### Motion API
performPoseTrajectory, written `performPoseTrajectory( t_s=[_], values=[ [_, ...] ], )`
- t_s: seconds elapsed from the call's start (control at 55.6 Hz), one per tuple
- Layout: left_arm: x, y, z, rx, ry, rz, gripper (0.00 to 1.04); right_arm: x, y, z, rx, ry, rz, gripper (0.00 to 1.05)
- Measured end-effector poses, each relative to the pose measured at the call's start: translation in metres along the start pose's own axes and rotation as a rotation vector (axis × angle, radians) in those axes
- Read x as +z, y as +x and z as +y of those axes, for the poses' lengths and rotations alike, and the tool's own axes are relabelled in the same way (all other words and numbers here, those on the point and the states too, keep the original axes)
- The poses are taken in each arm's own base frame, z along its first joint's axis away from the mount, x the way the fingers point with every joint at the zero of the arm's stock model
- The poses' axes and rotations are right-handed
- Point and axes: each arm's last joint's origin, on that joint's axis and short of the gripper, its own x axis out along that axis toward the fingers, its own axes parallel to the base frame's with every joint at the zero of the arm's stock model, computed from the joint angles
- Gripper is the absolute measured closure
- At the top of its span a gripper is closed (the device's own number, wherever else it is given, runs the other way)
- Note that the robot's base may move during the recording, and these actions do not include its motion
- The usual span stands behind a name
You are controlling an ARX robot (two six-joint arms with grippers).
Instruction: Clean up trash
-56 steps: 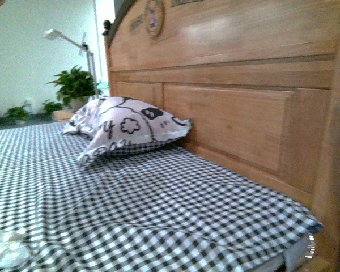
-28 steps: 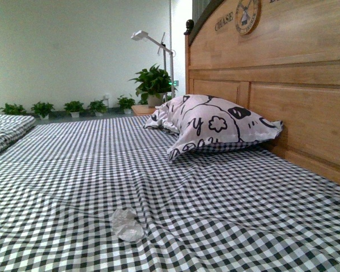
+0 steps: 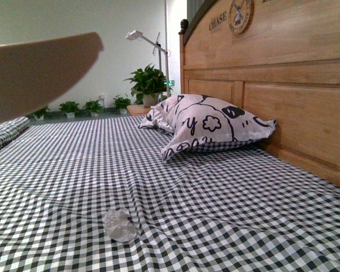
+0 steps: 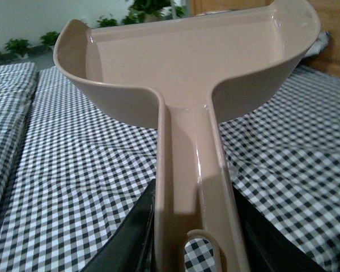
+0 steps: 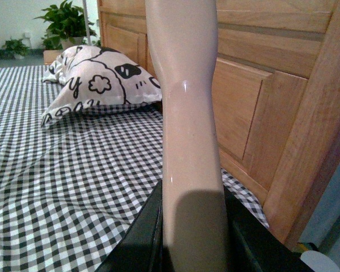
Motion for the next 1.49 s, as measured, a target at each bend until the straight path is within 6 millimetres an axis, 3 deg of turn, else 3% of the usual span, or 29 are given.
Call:
performPoseTrajectory(
  t_s=[0.198, 0.396, 0.755, 1.043, 1.493],
  values=[
    [-0.021, 0.023, -0.002, -0.103, 0.255, 0.203, 0.77, 0.000, 0.000, 0.000, 0.000, 0.000, 0.000, 0.83],
    [-0.033, 0.025, 0.010, -0.139, 0.346, 0.345, 0.77, 0.000, 0.000, 0.000, 0.000, 0.000, 0.000, 0.83],
    [-0.039, 0.015, 0.033, -0.155, 0.340, 0.357, 0.77, 0.000, 0.000, 0.000, 0.000, 0.000, 0.000, 0.83],
    [-0.066, 0.010, 0.041, -0.274, 0.258, 0.357, 0.77, 0.000, 0.000, 0.000, 0.000, 0.000, 0.000, 0.83],
    [-0.080, -0.003, 0.065, -0.303, 0.295, 0.371, 0.77, 0.000, 0.000, 0.000, 0.000, 0.000, 0.000, 0.83]
  ],
)
